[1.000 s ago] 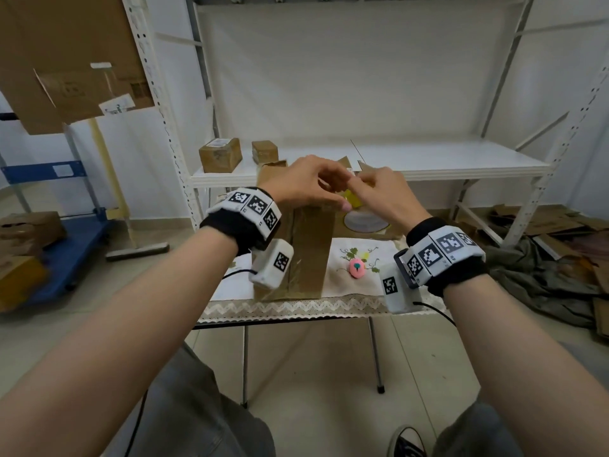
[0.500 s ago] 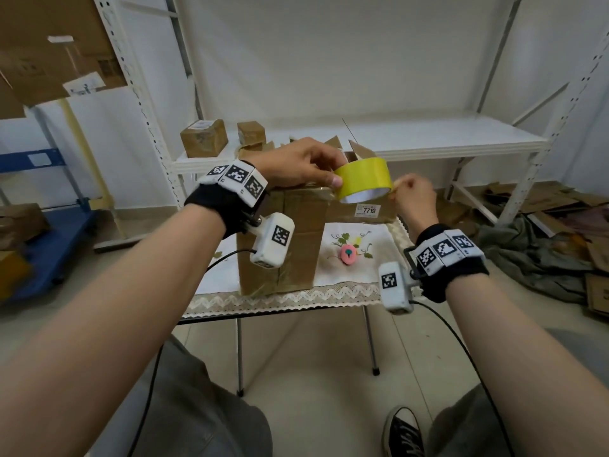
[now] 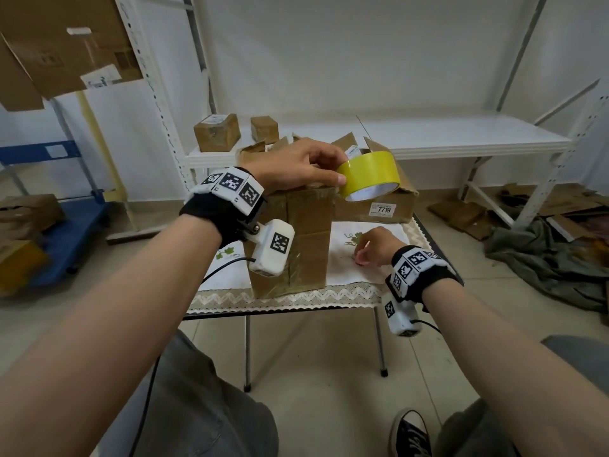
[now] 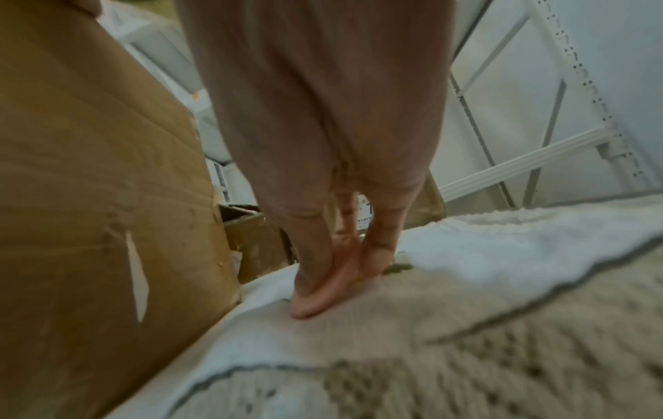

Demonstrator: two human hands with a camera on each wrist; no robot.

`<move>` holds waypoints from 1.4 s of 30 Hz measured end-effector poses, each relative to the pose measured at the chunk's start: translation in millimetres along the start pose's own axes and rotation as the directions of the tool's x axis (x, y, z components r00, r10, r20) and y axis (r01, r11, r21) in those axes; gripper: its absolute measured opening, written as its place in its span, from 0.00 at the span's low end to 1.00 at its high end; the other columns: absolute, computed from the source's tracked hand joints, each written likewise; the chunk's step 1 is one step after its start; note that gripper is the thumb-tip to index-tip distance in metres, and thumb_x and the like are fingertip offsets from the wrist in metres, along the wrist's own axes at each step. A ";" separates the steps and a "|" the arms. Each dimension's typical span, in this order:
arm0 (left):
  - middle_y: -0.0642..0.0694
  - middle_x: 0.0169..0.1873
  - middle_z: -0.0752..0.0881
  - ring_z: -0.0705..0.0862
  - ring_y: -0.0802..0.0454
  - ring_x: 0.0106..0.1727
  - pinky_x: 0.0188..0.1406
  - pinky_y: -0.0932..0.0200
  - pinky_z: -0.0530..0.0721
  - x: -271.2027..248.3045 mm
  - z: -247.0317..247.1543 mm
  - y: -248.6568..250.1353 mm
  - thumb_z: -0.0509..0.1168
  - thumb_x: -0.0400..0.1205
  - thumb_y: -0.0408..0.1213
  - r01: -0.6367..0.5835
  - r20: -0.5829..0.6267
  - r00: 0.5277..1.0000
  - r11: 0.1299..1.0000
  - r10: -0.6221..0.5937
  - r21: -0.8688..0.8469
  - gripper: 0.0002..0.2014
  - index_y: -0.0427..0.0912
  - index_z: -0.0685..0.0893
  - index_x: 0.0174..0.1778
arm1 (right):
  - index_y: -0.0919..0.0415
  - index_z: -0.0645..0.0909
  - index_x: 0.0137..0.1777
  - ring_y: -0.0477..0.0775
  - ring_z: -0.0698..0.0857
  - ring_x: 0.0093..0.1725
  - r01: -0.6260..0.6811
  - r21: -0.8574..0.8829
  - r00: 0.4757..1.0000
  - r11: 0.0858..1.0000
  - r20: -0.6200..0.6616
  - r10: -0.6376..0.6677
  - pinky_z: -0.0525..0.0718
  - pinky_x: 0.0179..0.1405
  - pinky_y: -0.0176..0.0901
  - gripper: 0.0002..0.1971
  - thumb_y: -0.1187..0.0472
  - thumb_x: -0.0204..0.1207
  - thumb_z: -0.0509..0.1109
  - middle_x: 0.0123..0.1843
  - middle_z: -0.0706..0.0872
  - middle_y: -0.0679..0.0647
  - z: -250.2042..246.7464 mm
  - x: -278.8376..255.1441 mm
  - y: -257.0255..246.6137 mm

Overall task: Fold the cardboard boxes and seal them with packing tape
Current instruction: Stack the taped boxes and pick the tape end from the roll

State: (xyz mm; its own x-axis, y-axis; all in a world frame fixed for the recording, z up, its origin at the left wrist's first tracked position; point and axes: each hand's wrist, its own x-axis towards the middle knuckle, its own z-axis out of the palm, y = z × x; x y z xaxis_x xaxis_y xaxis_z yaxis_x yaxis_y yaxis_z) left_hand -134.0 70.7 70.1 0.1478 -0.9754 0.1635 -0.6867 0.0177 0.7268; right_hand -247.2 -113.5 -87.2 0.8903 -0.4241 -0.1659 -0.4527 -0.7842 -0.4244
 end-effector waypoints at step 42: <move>0.36 0.51 0.90 0.87 0.55 0.51 0.60 0.59 0.81 -1.4 7.9 3.2 0.73 0.82 0.35 0.021 -0.179 0.983 0.998 -0.030 -0.051 0.09 0.34 0.89 0.54 | 0.65 0.76 0.63 0.69 0.85 0.36 0.282 -0.018 0.539 0.959 -0.824 -0.174 0.70 0.30 0.50 0.14 0.54 0.90 0.60 0.38 0.86 0.65 -0.1 -103.8 -99.9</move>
State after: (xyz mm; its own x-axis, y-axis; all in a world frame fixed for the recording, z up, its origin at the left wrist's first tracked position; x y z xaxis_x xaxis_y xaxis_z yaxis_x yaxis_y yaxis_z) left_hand -142.0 70.4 66.9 0.2932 -0.9206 0.2580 -0.6463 0.0079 0.7630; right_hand -294.3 8.8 -27.5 0.5173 -0.4657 0.7180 -0.1843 -0.8799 -0.4379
